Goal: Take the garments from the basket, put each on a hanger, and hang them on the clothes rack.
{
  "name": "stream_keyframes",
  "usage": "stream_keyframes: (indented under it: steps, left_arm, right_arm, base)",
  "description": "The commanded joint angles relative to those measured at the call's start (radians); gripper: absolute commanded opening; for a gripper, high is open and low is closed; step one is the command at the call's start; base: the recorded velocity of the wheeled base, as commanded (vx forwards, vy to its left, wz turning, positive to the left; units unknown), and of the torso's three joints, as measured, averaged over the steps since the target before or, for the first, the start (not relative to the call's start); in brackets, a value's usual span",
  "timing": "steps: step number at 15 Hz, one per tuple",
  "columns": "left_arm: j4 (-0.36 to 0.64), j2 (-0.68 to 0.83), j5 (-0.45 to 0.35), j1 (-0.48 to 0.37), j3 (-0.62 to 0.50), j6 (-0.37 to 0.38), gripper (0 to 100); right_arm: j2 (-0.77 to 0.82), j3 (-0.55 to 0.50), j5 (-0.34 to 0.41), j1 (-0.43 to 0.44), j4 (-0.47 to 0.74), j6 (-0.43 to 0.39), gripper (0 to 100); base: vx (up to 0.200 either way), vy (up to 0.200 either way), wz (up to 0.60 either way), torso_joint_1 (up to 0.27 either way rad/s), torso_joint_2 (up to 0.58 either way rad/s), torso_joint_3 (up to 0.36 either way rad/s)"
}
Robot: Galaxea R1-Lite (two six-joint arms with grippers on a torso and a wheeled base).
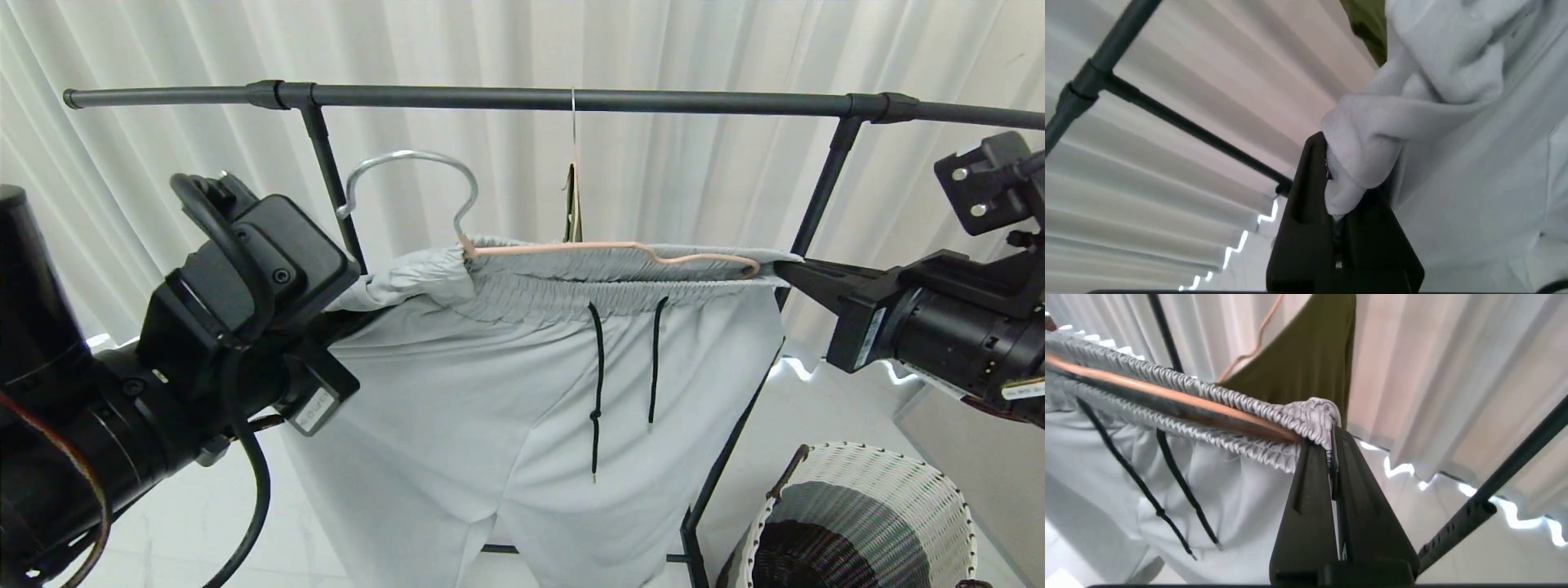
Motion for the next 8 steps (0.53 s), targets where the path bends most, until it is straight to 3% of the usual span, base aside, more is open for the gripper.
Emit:
stream_keyframes:
  steps: [1,6,8]
  left_arm:
    - [0.0,0.003,0.0,0.025,0.027,0.0,0]
    - [0.0,0.004,-0.002,0.076,0.056,-0.002,0]
    - [0.0,0.016,-0.003,0.062,0.034,-0.041,0]
  right_arm:
    - [-0.015,-0.002,0.003,0.001,-0.002,-0.006,0]
    - [-0.055,-0.011,0.038,0.005,0.049,-0.013,0]
    - [-0.075,-0.009,0.047,0.064,0.08,-0.065,0]
  base:
    - [0.0,0.0,0.0,0.0,0.0,0.0]
    - [0.0,0.0,0.0,0.0,0.0,0.0]
    - [0.0,0.0,0.0,0.0,0.0,0.0]
